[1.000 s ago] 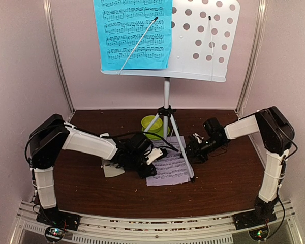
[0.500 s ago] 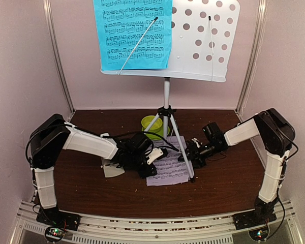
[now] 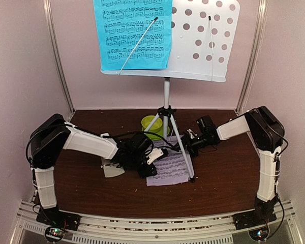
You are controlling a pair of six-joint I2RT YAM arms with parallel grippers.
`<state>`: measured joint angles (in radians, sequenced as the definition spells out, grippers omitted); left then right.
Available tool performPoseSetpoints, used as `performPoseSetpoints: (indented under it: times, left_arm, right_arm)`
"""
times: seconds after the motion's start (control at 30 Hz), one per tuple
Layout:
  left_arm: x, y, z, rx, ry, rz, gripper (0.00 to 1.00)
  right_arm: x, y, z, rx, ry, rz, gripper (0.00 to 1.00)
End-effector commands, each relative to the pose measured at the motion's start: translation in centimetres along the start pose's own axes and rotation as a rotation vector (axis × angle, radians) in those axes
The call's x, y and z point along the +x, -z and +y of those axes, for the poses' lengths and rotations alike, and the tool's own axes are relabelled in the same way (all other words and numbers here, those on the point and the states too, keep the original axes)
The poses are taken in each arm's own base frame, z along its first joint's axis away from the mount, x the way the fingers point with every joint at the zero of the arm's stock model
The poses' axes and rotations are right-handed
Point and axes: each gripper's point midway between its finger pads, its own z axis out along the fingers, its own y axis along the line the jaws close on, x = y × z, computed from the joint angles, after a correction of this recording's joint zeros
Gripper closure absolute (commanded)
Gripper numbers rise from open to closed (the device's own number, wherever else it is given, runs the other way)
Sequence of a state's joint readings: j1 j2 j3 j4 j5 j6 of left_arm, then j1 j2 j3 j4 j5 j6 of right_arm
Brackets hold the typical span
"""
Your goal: Set up the instrument practice props
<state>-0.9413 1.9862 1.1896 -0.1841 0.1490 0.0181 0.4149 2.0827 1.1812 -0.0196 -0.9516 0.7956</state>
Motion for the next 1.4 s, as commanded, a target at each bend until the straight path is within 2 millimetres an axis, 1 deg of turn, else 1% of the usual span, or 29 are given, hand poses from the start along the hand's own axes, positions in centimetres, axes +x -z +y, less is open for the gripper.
performPoseSetpoints:
  times: [0.0, 0.07, 0.1, 0.17, 0.27, 0.33, 0.43, 0.53, 0.6, 0.77, 0.93, 1.0, 1.1, 1.17, 1.23, 1.33, 1.37]
  left_arm:
    - [0.1, -0.4, -0.1, 0.023, -0.014, 0.005, 0.7]
    - [-0.1, -0.2, 0.0, 0.012, -0.017, 0.0, 0.69]
    - [-0.2, 0.0, 0.1, 0.008, -0.017, -0.008, 0.69]
    - [-0.8, 0.6, 0.2, -0.001, -0.015, -0.032, 0.66]
    - [-2.1, 2.1, 0.4, -0.025, -0.005, -0.086, 0.59]
    - [-2.8, 3.1, 0.6, -0.044, -0.002, -0.119, 0.54]
    - [-3.9, 4.6, 1.0, -0.072, 0.007, -0.166, 0.45]
    - [-4.9, 6.3, 1.3, -0.103, 0.017, -0.217, 0.38]
    - [-5.7, 7.5, 1.5, -0.12, 0.02, -0.251, 0.34]
    - [-7.8, 10.8, 1.3, -0.133, 0.004, -0.356, 0.31]
    - [-10.0, 13.9, 1.2, -0.147, -0.02, -0.443, 0.29]
    - [-10.9, 14.9, 1.1, -0.151, -0.032, -0.468, 0.29]
    - [-12.5, 16.7, 0.8, -0.145, -0.048, -0.524, 0.28]
    - [-13.7, 18.2, 0.5, -0.138, -0.06, -0.569, 0.27]
    - [-14.7, 19.4, 0.1, -0.129, -0.073, -0.603, 0.26]
    - [-15.9, 21.3, -0.7, -0.112, -0.104, -0.65, 0.24]
    - [-16.3, 21.9, -1.1, -0.107, -0.118, -0.665, 0.23]
  right_arm:
    - [-1.0, -1.1, -3.0, 0.085, -0.05, -0.034, 0.58]
    - [-0.9, -1.0, -3.0, 0.087, -0.046, -0.036, 0.69]
    - [-0.8, -0.7, -2.9, 0.089, -0.041, -0.039, 0.77]
    - [-0.7, 0.0, -2.8, 0.098, -0.026, -0.053, 0.88]
    - [-0.6, 1.6, -2.3, 0.126, 0.015, -0.082, 0.98]
    - [-0.7, 3.1, -1.8, 0.146, 0.047, -0.108, 1.0]
    - [-0.9, 6.0, -1.0, 0.178, 0.085, -0.165, 1.0]
    - [-0.9, 9.0, -0.5, 0.216, 0.12, -0.226, 1.0]
    - [-0.9, 11.2, -0.3, 0.247, 0.142, -0.267, 1.0]
    - [0.1, 16.4, 1.3, 0.348, 0.25, -0.346, 1.0]
    - [2.1, 20.7, 3.1, 0.449, 0.352, -0.422, 1.0]
    - [3.2, 22.2, 3.4, 0.486, 0.378, -0.439, 1.0]
    - [4.9, 24.1, 4.9, 0.487, 0.457, -0.475, 1.0]
    - [6.4, 25.2, 6.6, 0.451, 0.529, -0.502, 1.0]
    - [8.3, 26.2, 8.7, 0.382, 0.615, -0.528, 1.0]
    - [12.2, 26.4, 12.6, 0.207, 0.775, -0.535, 1.0]
    - [13.9, 26.5, 13.9, 0.151, 0.839, -0.536, 1.0]
